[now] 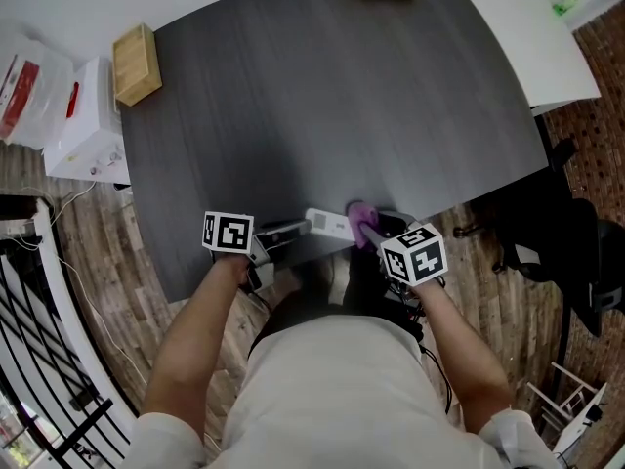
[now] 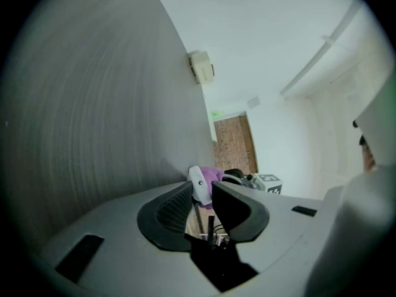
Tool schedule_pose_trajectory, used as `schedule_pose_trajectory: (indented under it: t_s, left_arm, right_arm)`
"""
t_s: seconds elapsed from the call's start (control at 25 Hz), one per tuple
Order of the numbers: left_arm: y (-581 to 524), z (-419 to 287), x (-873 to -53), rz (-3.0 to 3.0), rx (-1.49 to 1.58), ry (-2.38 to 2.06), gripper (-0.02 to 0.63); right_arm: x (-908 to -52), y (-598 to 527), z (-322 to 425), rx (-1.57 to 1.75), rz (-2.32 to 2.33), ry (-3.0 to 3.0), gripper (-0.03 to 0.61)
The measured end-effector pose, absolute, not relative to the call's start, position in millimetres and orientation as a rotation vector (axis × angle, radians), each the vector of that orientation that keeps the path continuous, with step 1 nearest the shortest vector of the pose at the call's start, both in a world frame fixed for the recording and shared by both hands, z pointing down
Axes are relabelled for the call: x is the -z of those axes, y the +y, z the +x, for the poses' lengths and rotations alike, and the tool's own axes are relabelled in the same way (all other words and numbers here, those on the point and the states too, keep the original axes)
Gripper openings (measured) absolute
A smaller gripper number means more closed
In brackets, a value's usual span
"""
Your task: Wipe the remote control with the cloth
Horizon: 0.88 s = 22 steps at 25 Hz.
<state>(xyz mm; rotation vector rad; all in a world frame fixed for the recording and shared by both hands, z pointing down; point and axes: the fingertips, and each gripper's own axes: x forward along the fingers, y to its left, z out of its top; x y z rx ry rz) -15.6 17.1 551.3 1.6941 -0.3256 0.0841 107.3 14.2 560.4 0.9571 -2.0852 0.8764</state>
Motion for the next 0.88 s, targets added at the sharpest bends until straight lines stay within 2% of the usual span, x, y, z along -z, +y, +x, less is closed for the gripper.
schedule_pose_trajectory:
  t_s: [0.4, 0.76, 0.88]
  left_arm:
    - [16, -9, -545, 1.405, 0.172, -0.306, 0.115]
    - [48, 0, -563, 1.683, -0.188, -0.251, 0.127]
    - [38, -6, -562, 1.82, -0.218, -0.374, 0.121]
  right_arm:
    - [-559, 19, 107, -0.826, 1.003, -2.163, 0.126]
    - [-554, 22, 103, -0.706, 0.944, -2.187, 0.126]
    - [-551, 20, 103, -0.709, 0.948, -2.185, 0.126]
